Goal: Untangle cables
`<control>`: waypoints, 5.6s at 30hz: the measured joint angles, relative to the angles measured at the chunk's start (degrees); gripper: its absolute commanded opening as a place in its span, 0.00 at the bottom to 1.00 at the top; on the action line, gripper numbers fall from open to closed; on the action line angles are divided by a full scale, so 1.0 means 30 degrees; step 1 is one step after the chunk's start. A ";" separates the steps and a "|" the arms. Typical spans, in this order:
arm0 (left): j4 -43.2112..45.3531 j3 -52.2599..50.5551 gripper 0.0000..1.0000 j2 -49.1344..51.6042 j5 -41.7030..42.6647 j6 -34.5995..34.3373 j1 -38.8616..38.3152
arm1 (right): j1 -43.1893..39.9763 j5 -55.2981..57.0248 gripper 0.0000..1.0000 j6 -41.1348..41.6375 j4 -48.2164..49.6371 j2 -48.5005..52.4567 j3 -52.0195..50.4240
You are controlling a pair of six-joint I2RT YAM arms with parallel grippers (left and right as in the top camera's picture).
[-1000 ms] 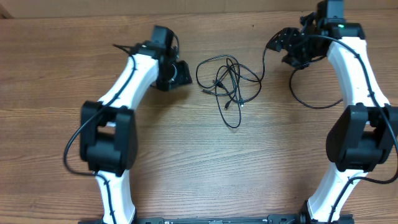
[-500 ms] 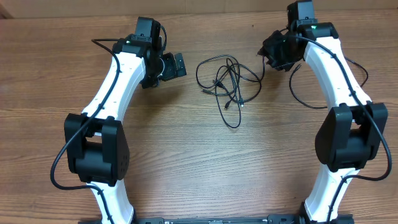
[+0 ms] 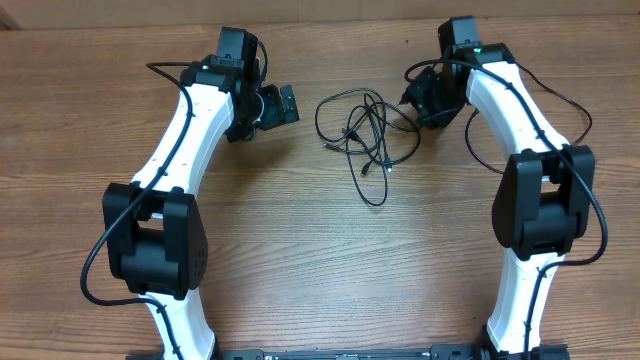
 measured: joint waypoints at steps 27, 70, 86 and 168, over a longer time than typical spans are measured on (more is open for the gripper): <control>0.0000 0.0000 0.99 0.0000 -0.0015 0.0000 0.0000 | -0.0007 -0.2535 0.50 0.2871 0.0393 0.0736 -0.1479; 0.0000 0.0000 1.00 0.0000 -0.0007 0.0000 0.0000 | 0.0976 0.1355 0.34 0.8859 0.1231 0.0736 -0.1435; 0.0000 0.0000 0.99 0.0000 -0.0007 0.0000 0.0000 | 0.0670 0.1202 0.04 0.5056 0.1151 0.0729 -0.1086; -0.0007 0.0000 1.00 0.0000 -0.0007 0.0000 0.0000 | -0.9158 0.3213 0.57 -1.3901 -0.0146 -0.2142 -0.0153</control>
